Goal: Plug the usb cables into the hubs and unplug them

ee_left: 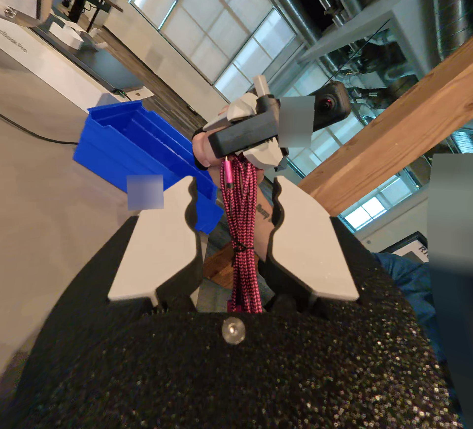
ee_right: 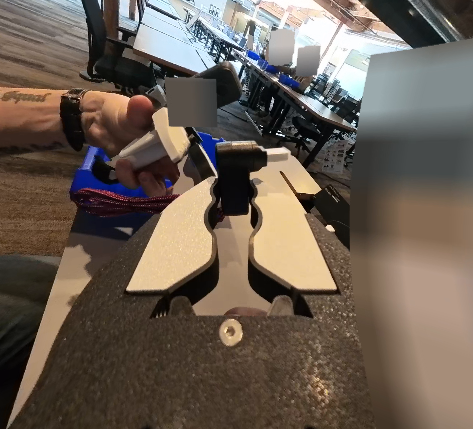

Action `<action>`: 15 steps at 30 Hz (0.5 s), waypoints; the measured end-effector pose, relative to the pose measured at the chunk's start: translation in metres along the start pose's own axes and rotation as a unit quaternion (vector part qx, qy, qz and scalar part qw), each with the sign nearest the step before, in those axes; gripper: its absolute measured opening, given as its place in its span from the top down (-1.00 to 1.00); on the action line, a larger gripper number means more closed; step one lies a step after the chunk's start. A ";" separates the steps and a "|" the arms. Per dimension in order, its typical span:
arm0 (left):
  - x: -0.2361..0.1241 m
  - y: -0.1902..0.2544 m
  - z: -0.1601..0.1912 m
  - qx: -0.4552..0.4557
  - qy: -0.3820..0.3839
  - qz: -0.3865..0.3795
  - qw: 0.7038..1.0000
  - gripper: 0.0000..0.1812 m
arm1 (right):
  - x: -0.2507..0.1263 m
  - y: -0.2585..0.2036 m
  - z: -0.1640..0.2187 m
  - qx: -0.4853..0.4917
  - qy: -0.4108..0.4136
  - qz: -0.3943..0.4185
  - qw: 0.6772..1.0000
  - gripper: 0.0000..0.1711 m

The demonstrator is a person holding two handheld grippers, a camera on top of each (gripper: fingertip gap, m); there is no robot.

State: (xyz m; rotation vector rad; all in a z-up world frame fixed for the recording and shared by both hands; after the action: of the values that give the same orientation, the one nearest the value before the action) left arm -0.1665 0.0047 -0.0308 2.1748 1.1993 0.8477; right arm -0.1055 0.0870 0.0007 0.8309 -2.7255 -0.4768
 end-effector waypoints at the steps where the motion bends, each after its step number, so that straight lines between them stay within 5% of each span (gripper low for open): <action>1: 0.002 0.000 0.001 0.001 -0.002 -0.001 1.000 0.40 | 0.000 0.000 0.001 0.001 -0.001 0.000 1.000 0.76; 7: 0.009 -0.005 0.000 0.010 0.001 -0.026 1.000 0.56 | 0.000 0.003 0.004 0.006 -0.005 0.005 1.000 0.76; 15: 0.019 -0.005 0.006 0.015 -0.029 -0.027 0.999 0.51 | 0.002 0.002 0.008 0.015 -0.012 0.001 1.000 0.76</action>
State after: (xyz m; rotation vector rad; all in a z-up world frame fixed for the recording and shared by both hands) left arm -0.1569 0.0224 -0.0331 2.1648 1.2443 0.7442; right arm -0.1104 0.0895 -0.0059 0.8355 -2.7607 -0.4496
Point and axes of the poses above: each gripper's, where its closed fingertips meet, x out along the fingers, z out of its underside, y = z × x across the jaws, the point moved 5 cm from there along -x, back along the fingers, and after that the axes turned 15 degrees about y, right-handed, at the moved point
